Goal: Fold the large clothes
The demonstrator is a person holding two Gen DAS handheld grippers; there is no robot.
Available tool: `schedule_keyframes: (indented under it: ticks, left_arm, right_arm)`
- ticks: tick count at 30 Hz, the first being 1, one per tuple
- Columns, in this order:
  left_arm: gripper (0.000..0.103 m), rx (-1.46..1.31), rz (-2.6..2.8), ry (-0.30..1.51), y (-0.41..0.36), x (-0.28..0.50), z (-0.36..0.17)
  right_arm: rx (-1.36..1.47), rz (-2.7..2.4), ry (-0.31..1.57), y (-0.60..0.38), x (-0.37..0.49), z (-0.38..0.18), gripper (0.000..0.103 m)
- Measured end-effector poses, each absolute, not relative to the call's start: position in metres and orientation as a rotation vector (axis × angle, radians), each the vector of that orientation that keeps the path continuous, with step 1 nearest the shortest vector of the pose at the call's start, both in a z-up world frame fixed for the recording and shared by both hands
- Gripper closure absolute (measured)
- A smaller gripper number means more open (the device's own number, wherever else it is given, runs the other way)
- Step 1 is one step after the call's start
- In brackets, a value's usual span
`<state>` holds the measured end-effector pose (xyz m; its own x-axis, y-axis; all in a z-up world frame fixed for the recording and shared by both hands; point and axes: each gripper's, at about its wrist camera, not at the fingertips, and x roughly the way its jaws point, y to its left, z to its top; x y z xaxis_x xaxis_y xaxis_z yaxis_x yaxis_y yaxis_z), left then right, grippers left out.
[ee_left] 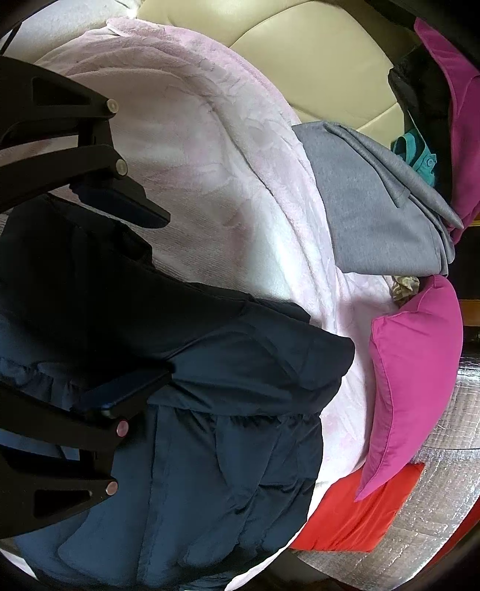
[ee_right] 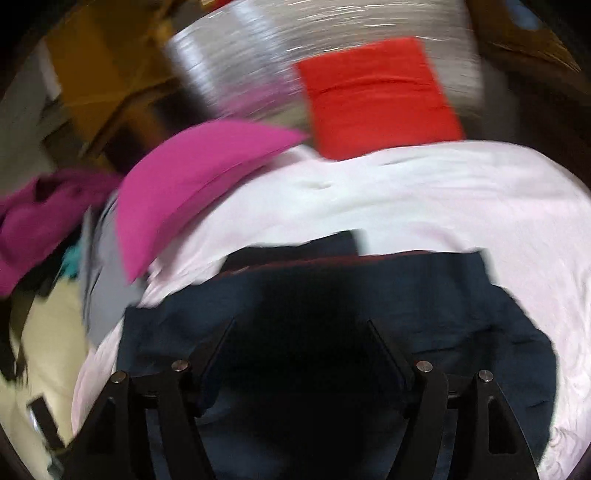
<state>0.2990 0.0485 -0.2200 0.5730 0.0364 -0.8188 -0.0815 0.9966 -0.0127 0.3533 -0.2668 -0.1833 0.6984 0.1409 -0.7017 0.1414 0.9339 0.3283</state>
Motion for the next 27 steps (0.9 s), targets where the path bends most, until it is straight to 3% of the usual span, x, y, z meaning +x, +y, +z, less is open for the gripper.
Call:
schedule_keyframes:
  ticks: [4,6,9,11,19,25,27]
  left_arm:
    - [0.025,-0.053,0.068,0.96,0.049,0.299,-0.22]
    - [0.025,-0.048,0.068,0.956,0.048,0.299,-0.22]
    - [0.025,-0.048,0.066,0.952,0.047,0.299,-0.22]
    - [0.025,-0.046,0.068,0.954,0.047,0.299,-0.22]
    - [0.025,-0.055,0.073,0.962,0.049,0.298,-0.217]
    - [0.025,-0.015,0.029,0.846,0.035,0.281,-0.193]
    - [0.025,-0.007,0.006,0.793,0.03,0.273,-0.184]
  right_arm:
    - [0.384,0.048,0.905,-0.239,0.375,-0.207,0.03]
    - [0.419,0.015,0.997,-0.236,0.397,-0.234,0.023]
    - [0.405,0.003,0.994,-0.234,0.411,-0.244,0.01]
    - [0.369,-0.011,1.006,-0.23,0.414,-0.246,0.007]
    - [0.447,0.031,0.888,-0.25,0.357,-0.217,0.009]
    - [0.536,0.041,0.736,-0.296,0.263,-0.19,0.01]
    - [0.575,0.043,0.719,-0.309,0.237,-0.191,0.018]
